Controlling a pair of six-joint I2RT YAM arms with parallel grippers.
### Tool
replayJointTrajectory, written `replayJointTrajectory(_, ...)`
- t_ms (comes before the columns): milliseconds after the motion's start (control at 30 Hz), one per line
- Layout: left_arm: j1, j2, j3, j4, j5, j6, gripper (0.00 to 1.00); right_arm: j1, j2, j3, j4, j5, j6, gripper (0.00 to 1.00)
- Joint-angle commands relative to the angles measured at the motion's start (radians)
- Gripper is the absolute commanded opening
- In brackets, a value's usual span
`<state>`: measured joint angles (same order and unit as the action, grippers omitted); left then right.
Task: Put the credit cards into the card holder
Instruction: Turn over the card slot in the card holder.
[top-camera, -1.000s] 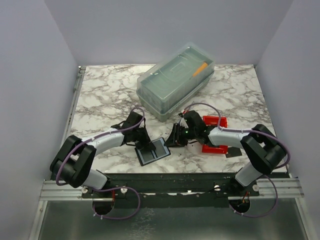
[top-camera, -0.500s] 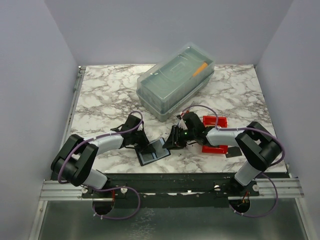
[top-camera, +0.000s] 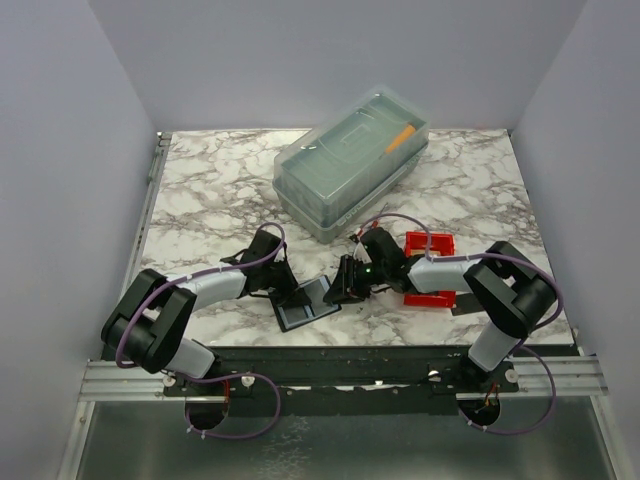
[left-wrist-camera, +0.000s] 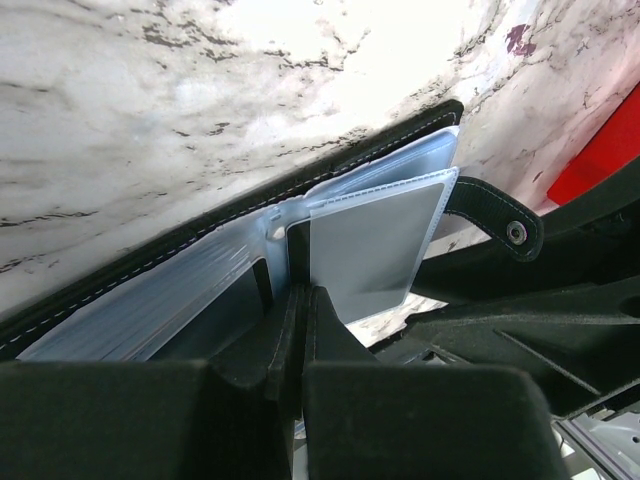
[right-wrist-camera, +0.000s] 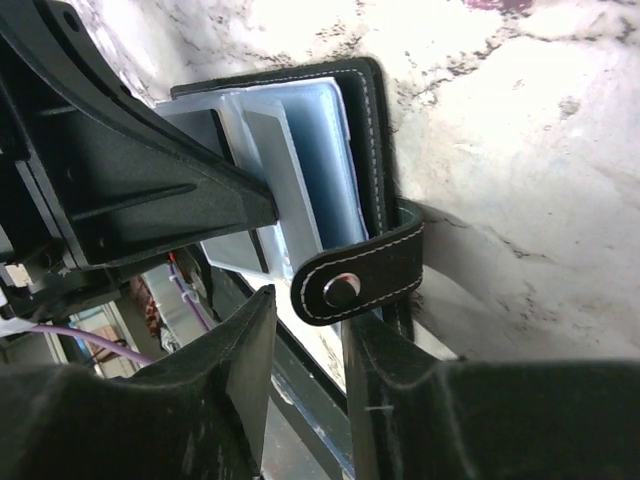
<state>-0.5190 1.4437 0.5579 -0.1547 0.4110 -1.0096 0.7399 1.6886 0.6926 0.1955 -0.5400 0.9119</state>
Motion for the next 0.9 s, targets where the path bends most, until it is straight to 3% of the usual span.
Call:
replayJointTrajectory(0, 0.007, 0.015, -0.029, -0.059, -0.072, 0.030, 0.00, 0.021, 0.009, -0.002, 0.065, -0.031, 0.018, 0.32)
replayJointTrajectory(233, 0.006, -0.021, -0.004, -0.061, -0.072, 0.064, 0.00, 0.028, 0.055, -0.003, 0.172, -0.082, 0.062, 0.27)
replayJointTrajectory(300, 0.006, -0.038, 0.006, -0.070, -0.071, 0.071, 0.01, 0.028, 0.047, 0.003, 0.152, -0.065, 0.056, 0.12)
replayJointTrajectory(333, 0.006, -0.049, 0.014, -0.083, -0.074, 0.075, 0.06, 0.028, 0.038, 0.010, 0.111, -0.043, 0.048, 0.02)
replayJointTrajectory(367, 0.007, -0.066, 0.023, -0.094, -0.074, 0.080, 0.19, 0.028, 0.024, 0.023, 0.047, 0.001, 0.036, 0.01)
replayJointTrajectory(533, 0.010, -0.225, 0.077, -0.110, -0.060, 0.142, 0.53, 0.029, -0.063, 0.095, -0.296, 0.219, -0.049, 0.00)
replayJointTrajectory(700, 0.052, -0.333, 0.153, -0.162, -0.034, 0.198, 0.61, 0.038, -0.081, 0.235, -0.588, 0.392, -0.139, 0.00)
replayJointTrajectory(867, 0.070, -0.365, 0.207, -0.243, -0.068, 0.232, 0.61, 0.097, -0.012, 0.374, -0.703, 0.467, -0.152, 0.04)
